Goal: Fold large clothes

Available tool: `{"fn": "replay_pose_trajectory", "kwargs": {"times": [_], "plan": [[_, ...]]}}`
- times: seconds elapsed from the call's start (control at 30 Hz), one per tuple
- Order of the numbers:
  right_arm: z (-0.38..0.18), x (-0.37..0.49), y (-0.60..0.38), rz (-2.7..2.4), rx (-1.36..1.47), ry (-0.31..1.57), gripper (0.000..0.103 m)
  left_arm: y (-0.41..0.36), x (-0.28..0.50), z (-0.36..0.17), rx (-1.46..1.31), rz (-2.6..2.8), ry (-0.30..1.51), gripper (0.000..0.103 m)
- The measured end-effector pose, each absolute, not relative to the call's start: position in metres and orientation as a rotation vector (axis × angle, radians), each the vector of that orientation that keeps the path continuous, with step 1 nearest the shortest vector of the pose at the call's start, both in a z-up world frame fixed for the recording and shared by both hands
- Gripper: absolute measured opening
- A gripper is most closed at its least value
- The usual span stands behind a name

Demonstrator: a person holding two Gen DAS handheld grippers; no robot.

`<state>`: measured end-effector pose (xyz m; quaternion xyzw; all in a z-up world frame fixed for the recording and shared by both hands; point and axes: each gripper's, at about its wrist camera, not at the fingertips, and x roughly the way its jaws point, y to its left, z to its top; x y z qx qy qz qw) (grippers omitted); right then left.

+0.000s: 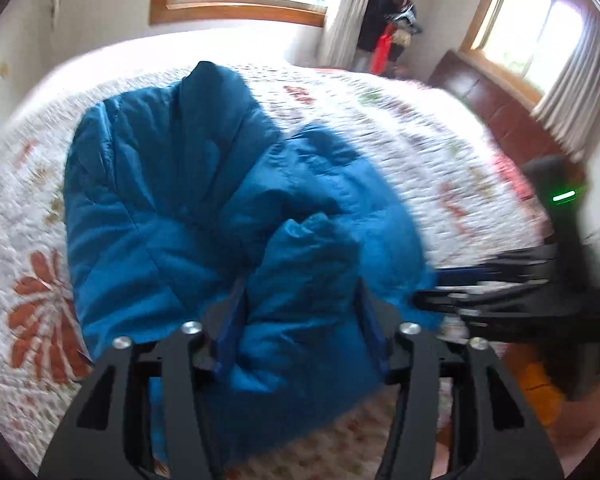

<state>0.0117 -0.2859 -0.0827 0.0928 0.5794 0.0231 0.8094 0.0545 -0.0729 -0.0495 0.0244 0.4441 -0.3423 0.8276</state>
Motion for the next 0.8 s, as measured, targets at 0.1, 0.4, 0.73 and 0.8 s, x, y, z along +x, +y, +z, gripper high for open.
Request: {"fn": "replay_pose_trajectory", "kwargs": {"times": [0.1, 0.4, 0.73, 0.8], "plan": [[-0.082, 0.015, -0.286, 0.047, 0.184, 1.242, 0.042, -0.045, 0.046, -0.02, -0.056, -0.847, 0.944, 0.061], [-0.032, 0.022, -0.268, 0.123, 0.153, 1.129, 0.059, 0.04, 0.089, 0.007, -0.096, -0.518, 0.833, 0.066], [0.015, 0.079, -0.204, 0.31, 0.061, 1.093, 0.075, 0.014, 0.136, -0.054, 0.019, -0.293, 0.977, 0.064], [0.007, 0.093, -0.196, 0.315, 0.058, 1.121, 0.075, 0.012, 0.136, -0.053, 0.022, -0.289, 0.97, 0.064]]}}
